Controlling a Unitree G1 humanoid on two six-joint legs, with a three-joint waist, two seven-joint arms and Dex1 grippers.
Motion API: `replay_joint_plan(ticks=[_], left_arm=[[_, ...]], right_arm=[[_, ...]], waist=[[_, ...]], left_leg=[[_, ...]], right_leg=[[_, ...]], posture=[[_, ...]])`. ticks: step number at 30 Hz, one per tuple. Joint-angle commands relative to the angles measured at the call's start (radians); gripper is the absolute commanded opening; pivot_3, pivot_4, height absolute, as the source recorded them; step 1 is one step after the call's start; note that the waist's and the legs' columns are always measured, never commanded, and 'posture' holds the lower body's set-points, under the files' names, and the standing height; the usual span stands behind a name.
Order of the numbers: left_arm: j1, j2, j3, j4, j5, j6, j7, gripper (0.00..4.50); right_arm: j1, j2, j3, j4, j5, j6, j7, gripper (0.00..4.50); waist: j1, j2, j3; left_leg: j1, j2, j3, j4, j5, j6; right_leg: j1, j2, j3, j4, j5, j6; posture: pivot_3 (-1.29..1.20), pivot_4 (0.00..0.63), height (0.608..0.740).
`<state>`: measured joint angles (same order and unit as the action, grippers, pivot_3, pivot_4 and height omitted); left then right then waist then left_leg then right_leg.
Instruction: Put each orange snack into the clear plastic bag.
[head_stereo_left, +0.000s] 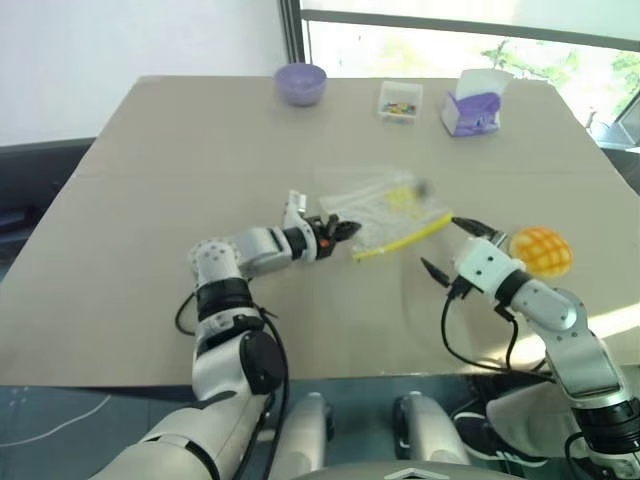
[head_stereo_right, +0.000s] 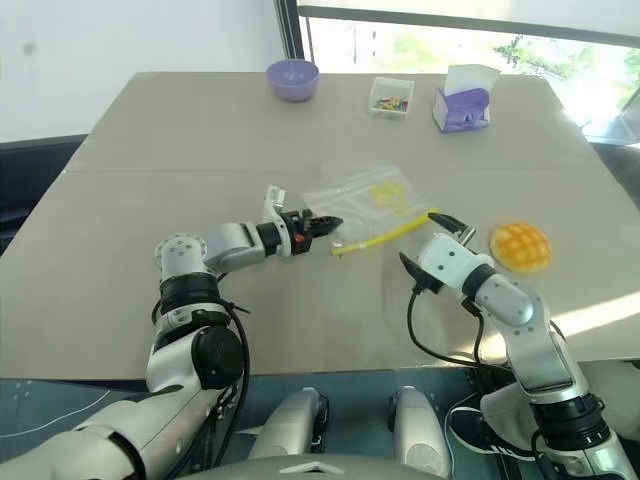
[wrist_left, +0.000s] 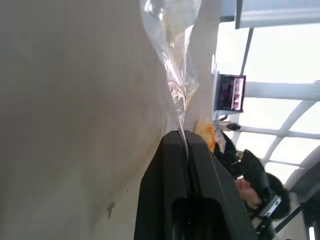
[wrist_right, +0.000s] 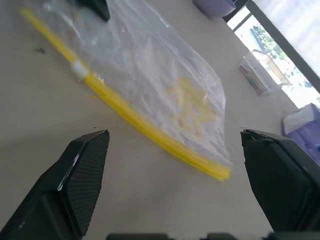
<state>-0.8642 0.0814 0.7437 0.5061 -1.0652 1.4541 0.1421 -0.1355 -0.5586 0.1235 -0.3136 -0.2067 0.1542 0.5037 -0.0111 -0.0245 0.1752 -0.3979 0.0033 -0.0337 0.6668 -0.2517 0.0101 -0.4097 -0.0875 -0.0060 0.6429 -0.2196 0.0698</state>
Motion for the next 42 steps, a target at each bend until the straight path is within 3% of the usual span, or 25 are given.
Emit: replay_joint_plan(ticks=[1, 7, 14, 16, 18, 21, 24, 26, 31, 33, 35, 39, 42], left_arm=[[-0.064, -0.007, 0.095, -0.016, -0.11, 0.046, 0.104, 0.04], [-0.118, -0.019, 0.168, -0.036, -0.267, 0.057, 0.293, 0.04], [-0.07, -0.02, 0.124, -0.078, -0.462, 0.006, 0.451, 0.04], [-0.051, -0.016, 0.099, -0.093, -0.516, -0.02, 0.488, 0.0], [-0.031, -0.008, 0.066, -0.108, -0.574, -0.052, 0.521, 0.0], [-0.002, 0.01, 0.011, -0.126, -0.653, -0.101, 0.555, 0.0], [0.022, 0.023, -0.041, -0.141, -0.712, -0.144, 0.575, 0.0], [0.042, 0.042, -0.075, -0.145, -0.745, -0.168, 0.576, 0.0], [0.081, 0.129, -0.162, -0.126, -0.783, -0.195, 0.529, 0.0], [0.086, 0.179, -0.197, -0.12, -0.756, -0.18, 0.48, 0.0], [0.091, 0.266, -0.259, -0.149, -0.646, -0.138, 0.318, 0.0], [0.131, 0.481, -0.482, -0.296, -0.336, -0.143, -0.122, 1.23], [0.198, 0.656, -0.699, -0.463, -0.031, -0.372, -0.513, 2.77]], right_arm=[[-0.044, -0.01, 0.029, 0.068, -0.095, -0.065, -0.062, 4.5], [-0.193, 0.047, 0.113, 0.288, -0.214, -0.143, -0.163, 4.5], [-0.382, 0.138, 0.164, 0.566, -0.288, -0.24, -0.299, 4.5], [-0.399, 0.15, 0.17, 0.605, -0.286, -0.263, -0.302, 4.1], [-0.405, 0.151, 0.181, 0.634, -0.29, -0.287, -0.303, 3.34], [-0.412, 0.155, 0.189, 0.674, -0.296, -0.324, -0.322, 1.67], [-0.423, 0.164, 0.185, 0.704, -0.29, -0.354, -0.339, 0.53], [-0.431, 0.169, 0.185, 0.726, -0.289, -0.368, -0.347, 0.06], [-0.441, 0.165, 0.176, 0.737, -0.291, -0.388, -0.36, 0.06], [-0.438, 0.16, 0.157, 0.709, -0.283, -0.382, -0.365, 0.06], [-0.428, 0.165, 0.131, 0.665, -0.27, -0.35, -0.373, 0.06], [-0.385, 0.208, 0.073, 0.511, -0.258, -0.202, -0.39, 0.0], [-0.38, 0.215, 0.076, 0.443, -0.263, -0.127, -0.338, 0.0]], waist=[[-0.003, 0.0, 0.0], [-0.003, 0.0, 0.0], [-0.002, -0.001, 0.0], [0.0, -0.001, 0.0], [-0.001, -0.001, 0.0], [-0.002, -0.001, 0.0], [-0.002, 0.0, 0.0], [-0.004, -0.001, 0.0], [-0.005, 0.0, 0.0], [-0.005, 0.0, 0.0], [-0.005, 0.0, 0.0], [-0.014, 0.0, 0.0], [-0.02, 0.002, 0.001]], left_leg=[[0.0, 0.0, 0.0, 0.0, 0.0, 0.0], [0.0, 0.0, 0.0, 0.0, 0.002, -0.004], [0.0, 0.0, 0.0, -0.001, 0.003, -0.005], [-0.001, 0.0, 0.0, -0.001, 0.003, -0.006], [-0.001, 0.0, 0.0, -0.001, 0.003, -0.006], [-0.001, 0.0, 0.0, -0.001, 0.003, -0.006], [0.0, 0.0, 0.0, -0.001, 0.003, -0.006], [0.0, 0.0, 0.001, -0.001, 0.003, -0.006], [0.0, 0.0, 0.001, -0.001, 0.003, -0.006], [0.0, 0.0, 0.001, -0.001, 0.003, -0.006], [0.0, 0.0, 0.001, -0.001, 0.003, -0.006], [0.0, -0.001, 0.0, -0.003, 0.003, -0.006], [0.0, 0.0, 0.001, -0.005, 0.003, -0.006]], right_leg=[[0.0, 0.0, 0.0, 0.0, 0.0, 0.0], [0.0, 0.0, 0.0, 0.0, 0.0, 0.0], [-0.001, 0.0, 0.001, 0.0, 0.0, 0.0], [-0.001, 0.0, 0.001, 0.0, 0.0, 0.0], [-0.001, -0.001, 0.001, -0.001, 0.0, 0.0], [-0.001, -0.001, 0.001, -0.001, 0.0, 0.0], [-0.001, -0.001, 0.001, 0.0, 0.0, 0.0], [-0.001, 0.0, 0.001, 0.0, 0.0, 0.0], [-0.001, 0.0, 0.002, 0.0, 0.0, 0.0], [-0.001, 0.0, 0.002, 0.0, 0.0, 0.0], [-0.001, 0.0, 0.002, 0.0, 0.0, 0.0], [-0.001, 0.0, 0.0, 0.0, 0.0, 0.0], [-0.002, 0.001, 0.001, -0.001, 0.0, -0.001]], posture=[[0.0, 0.15, 0.74], [0.0, 0.15, 0.74], [0.0, 0.15, 0.74], [0.0, 0.15, 0.74], [0.0, 0.15, 0.74], [0.0, 0.15, 0.74], [0.0, 0.15, 0.74], [0.0, 0.15, 0.74], [0.0, 0.15, 0.74], [0.0, 0.15, 0.74], [0.0, 0.15, 0.74], [0.0, 0.15, 0.737], [0.0, 0.15, 0.737]])
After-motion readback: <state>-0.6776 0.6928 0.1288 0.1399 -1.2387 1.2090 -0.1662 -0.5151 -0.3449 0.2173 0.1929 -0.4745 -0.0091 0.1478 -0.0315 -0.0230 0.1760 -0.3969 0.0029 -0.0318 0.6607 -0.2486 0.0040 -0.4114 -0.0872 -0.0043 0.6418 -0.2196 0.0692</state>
